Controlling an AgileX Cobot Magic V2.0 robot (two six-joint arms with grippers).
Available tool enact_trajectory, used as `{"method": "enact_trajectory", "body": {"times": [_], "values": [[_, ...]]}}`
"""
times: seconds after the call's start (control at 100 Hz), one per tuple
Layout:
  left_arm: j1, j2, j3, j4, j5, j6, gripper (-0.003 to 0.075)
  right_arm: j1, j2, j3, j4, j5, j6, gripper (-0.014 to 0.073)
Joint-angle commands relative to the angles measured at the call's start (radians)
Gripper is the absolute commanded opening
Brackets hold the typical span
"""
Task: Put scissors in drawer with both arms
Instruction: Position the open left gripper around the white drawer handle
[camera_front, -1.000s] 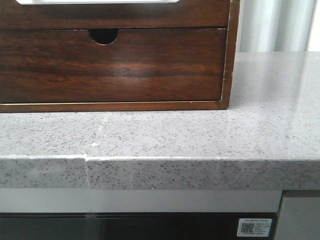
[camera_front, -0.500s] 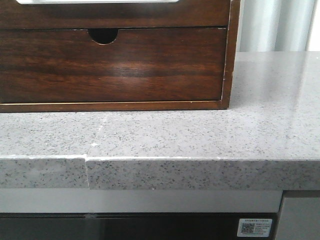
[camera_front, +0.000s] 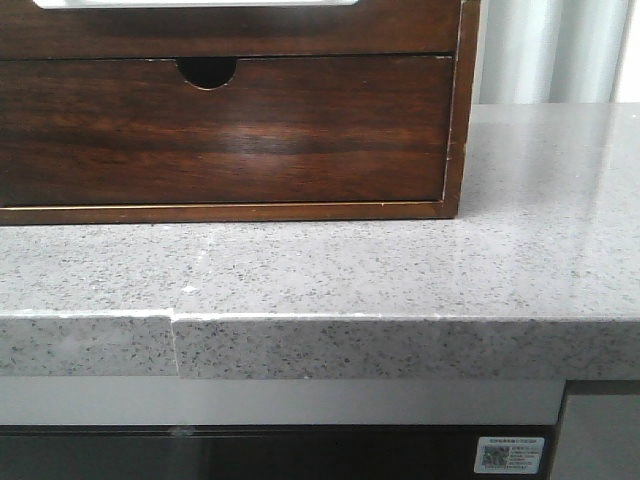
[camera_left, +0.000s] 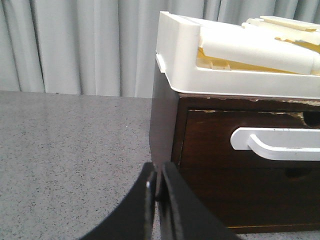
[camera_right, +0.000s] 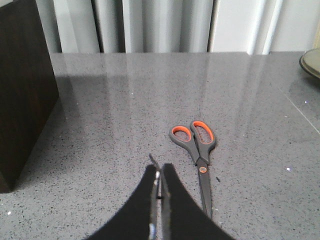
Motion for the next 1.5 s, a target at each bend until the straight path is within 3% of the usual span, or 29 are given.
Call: {"method": "enact_trajectory", "body": {"times": [0.0,0.64,0.73,0.81,0.91,1.0,1.23,1.32,1.33,1.49], "values": [[0.001,0.044,-0.049,0.0,-0.066,0.015,-0.002,-0.004,0.045,-0.043,-0.007,-0.058,-0.014,-0.0069],[0.001,0.056,-0.047,0.004,-0.062,0.015,-0.002,-0.004,0.06,-0.043,-0.007,-0.063,-0.014,-0.0068],[0.006,0.056,-0.047,0.015,-0.062,0.015,-0.0011,-0.004,0.06,-0.043,-0.012,-0.063,-0.014,-0.0001],[0.006,0.056,-0.047,0.049,-0.066,0.015,0.0069,-0.004,0.06,-0.043,-0.049,-0.065,-0.014,0.0155],[0.006,0.056,-0.047,0.085,-0.066,0.015,0.0298,-0.004,0.06,-0.043,-0.073,-0.08,-0.014,0.0375],[0.006,0.056,-0.047,0.083,-0.074,0.015,0.0442,-0.004,0.06,-0.043,-0.073,-0.091,-0.014,0.0454],[0.006,0.056,-0.047,0.057,-0.063,0.014,0.0459,-0.004,0.06,-0.043,-0.073,-0.091,-0.014,0.0453],[0.006,0.056,-0.047,-0.068,-0.075,0.014,0.0459,-0.004,0.06,-0.043,-0.073,-0.091,-0.014,0.0453],[0.006,0.056,-0.047,-0.079,-0.077,0.014,0.0459,0.06,0.06,-0.043,-0.073,-0.091,-0.014,0.0453],[0.006,0.059,-0.043,-0.396,-0.094,0.014,0.0459,0.06,0.06,-0.043,-0.071,-0.091,-0.014,0.0453]]}}
